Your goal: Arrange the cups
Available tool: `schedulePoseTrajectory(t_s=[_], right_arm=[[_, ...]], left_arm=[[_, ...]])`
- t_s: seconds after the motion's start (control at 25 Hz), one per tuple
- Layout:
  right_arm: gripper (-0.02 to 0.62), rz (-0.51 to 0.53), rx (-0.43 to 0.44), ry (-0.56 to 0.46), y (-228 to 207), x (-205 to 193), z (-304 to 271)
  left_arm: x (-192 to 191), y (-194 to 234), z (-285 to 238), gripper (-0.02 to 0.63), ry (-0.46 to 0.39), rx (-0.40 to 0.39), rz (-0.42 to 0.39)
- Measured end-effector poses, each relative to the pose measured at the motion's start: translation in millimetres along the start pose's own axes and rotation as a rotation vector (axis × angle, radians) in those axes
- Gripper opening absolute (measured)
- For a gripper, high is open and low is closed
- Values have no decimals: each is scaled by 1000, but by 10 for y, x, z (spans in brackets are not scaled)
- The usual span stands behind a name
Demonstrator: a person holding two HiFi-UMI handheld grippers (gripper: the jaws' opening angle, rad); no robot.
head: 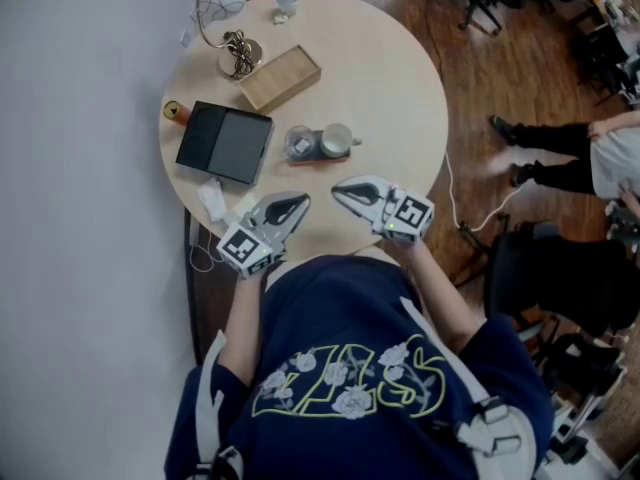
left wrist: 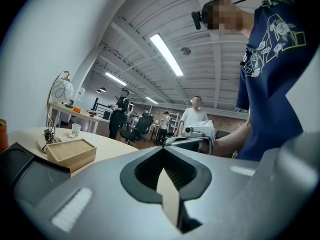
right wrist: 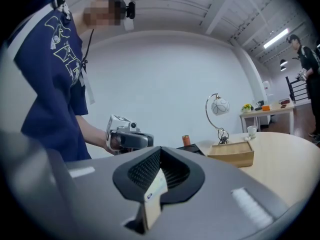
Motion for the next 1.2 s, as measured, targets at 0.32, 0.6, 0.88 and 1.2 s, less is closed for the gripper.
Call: schedulePoseTrajectory(t_s=[0.32,0.6,0.88,1.2], right_arm=[[0,-21,3,3,61,-17,-44],[0,-22,29,-5,92,-12,-140],[0,-15,29,2,91,-5,-149],[0,-7,22,8,79,9,-149]], left_arm=[[25,8,-44,3,23,-6,-30],[-43,-19,-4,3,24,3,-18],[-16,-27,-4,3,31,10,-22],[13,8,-13,3,22,19,-20]])
Point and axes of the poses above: the fingertips, and each gripper's own axes: z backward along the fingers, y to its left, x out of its top, the point moved 4 cm from there along z, backward along the fingers, and after that the axes turned 14 degrees about -z, right-handed, at the moved point
